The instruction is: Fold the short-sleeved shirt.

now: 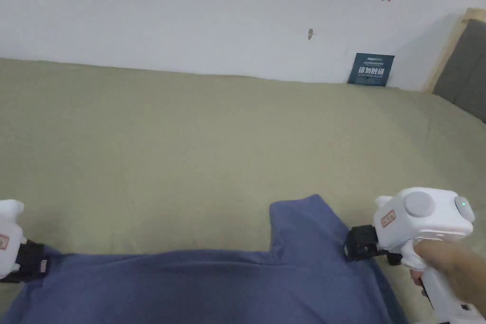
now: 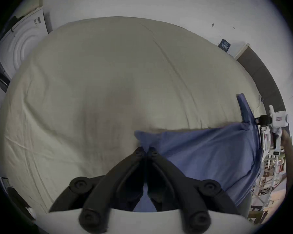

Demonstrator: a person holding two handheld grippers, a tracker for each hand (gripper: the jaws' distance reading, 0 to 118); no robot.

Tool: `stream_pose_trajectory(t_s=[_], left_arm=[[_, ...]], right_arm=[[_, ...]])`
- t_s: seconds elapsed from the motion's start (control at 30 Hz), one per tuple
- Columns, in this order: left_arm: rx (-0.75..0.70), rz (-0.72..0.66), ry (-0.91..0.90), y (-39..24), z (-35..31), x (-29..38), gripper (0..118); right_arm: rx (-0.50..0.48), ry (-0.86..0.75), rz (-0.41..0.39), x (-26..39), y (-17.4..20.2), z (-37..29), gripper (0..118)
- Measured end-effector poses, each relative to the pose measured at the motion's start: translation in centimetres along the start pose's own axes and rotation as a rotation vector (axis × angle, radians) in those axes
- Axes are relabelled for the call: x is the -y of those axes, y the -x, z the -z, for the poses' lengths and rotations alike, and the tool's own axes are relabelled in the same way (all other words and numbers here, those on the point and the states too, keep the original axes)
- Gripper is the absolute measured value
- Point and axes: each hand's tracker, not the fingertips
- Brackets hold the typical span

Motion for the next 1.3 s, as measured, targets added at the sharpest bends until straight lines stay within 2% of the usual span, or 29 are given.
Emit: stream_pose_trajectory(t_s=[0.03, 0.07, 0.1, 0.13, 0.17, 0.2, 0.23, 0.33, 0.4, 0.5, 0.53, 0.67, 0.77, 1.0, 1.03, 1.23, 1.3], left_arm=[[0.003, -0.004, 0.002, 0.2, 0.0, 0.1, 2], [0.007, -0.009, 0.005, 0.4, 0.1, 0.1, 2], [0.01, -0.013, 0.009, 0.6, 0.1, 0.2, 2], [0.012, -0.013, 0.008, -0.1, -0.1, 0.2, 2], [0.015, -0.013, 0.006, -0.1, -0.2, 0.4, 2], [0.019, -0.012, 0.0, -0.1, -0.6, 0.5, 2], [0.028, -0.01, -0.013, 0.0, -1.0, 0.6, 2], [0.062, -0.012, -0.059, -0.8, -3.6, 1.2, 2], [0.089, 0.006, -0.079, 0.9, -4.6, 0.4, 2], [0.12, 0.052, -0.109, 1.2, -8.2, 1.4, 2], [0.118, 0.056, -0.121, -0.7, -10.5, 2.9, 2], [0.138, 0.075, -0.151, 0.1, -14.5, 5.9, 2], [0.127, 0.107, -0.169, 0.1, -16.4, 10.0, 2], [0.165, 0.069, -0.133, 2.5, -14.9, 19.3, 2], [0.165, 0.064, -0.113, 2.8, -14.3, 20.3, 2], [0.122, -0.042, -0.027, 3.6, -10.0, 24.2, 2], [0.118, -0.047, -0.042, 3.9, -8.9, 24.7, 2]], right_arm=[[-0.012, 0.022, 0.006, 0.1, 0.2, 0.1, 56], [0.044, 0.027, -0.002, 0.4, 0.6, 0.0, 41], [0.066, -0.019, -0.019, 1.4, 1.5, -2.0, 14], [0.024, -0.019, -0.014, 1.5, 1.4, -2.5, 0], [-0.001, -0.021, 0.021, 1.8, 1.4, -3.1, 0], [0.006, -0.03, 0.031, 2.1, 1.3, -3.9, 0], [-0.028, -0.032, 0.035, 2.0, 1.0, -4.3, 0], [-0.057, -0.11, -0.007, 2.8, 1.1, -7.8, 0], [-0.128, -0.159, -0.027, 3.3, 1.1, -10.4, 0], [-0.139, -0.235, -0.1, 5.9, 2.0, -15.2, 0], [-0.139, -0.256, -0.121, 6.8, 2.1, -16.5, 0], [-0.149, -0.291, -0.127, 10.0, 0.4, -19.5, 0], [-0.159, -0.32, -0.109, 14.9, -0.3, -21.1, 0], [-0.184, -0.27, -0.053, 26.7, -1.7, -19.0, 0], [-0.19, -0.243, -0.041, 27.6, -3.1, -17.4, 0], [-0.174, -0.186, 0.075, 31.5, -5.8, -11.7, 0], [-0.156, -0.202, 0.043, 32.0, -4.8, -11.2, 0]])
